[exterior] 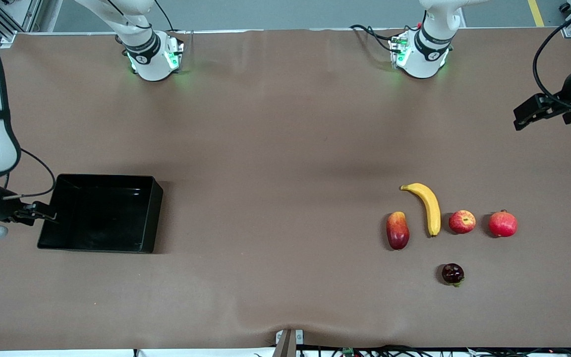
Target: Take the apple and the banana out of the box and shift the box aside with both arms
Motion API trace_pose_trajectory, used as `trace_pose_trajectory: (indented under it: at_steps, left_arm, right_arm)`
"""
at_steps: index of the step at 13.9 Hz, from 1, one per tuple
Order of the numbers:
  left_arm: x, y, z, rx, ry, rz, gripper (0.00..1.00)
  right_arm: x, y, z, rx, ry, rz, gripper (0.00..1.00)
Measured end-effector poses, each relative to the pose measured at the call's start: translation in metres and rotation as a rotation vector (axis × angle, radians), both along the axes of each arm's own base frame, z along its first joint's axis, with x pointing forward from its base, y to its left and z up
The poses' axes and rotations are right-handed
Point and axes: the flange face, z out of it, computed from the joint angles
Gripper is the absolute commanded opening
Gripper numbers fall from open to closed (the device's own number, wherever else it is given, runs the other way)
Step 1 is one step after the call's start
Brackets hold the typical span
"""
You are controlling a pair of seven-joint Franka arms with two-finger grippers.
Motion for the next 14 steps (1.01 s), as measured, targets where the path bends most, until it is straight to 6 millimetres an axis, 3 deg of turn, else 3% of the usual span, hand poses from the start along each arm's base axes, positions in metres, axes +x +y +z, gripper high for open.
trace_pose_trajectory:
  at_steps: [4,7,11,14]
  left_arm:
    - [-0.016,0.005,0.006,-0.005,-0.005,0.010,1.00]
    - [-0.020,0.004,0.009,-0.006,-0.008,0.009,1.00]
    - [-0.020,0.005,0.007,-0.008,-0.005,0.010,1.00]
    - [-0.020,0.004,0.006,-0.008,-0.003,0.009,1.00]
  right_arm:
    - [-0.014,0.076,0.079,-0.046,0.045,-0.004,1.00]
    - [-0.047,0.128,0.144,-0.089,0.095,-0.038,1.00]
    - [-0.101,0.131,0.212,-0.086,0.149,-0.071,1.00]
    - [-0.125,0.135,0.235,-0.083,0.181,-0.117,1.00]
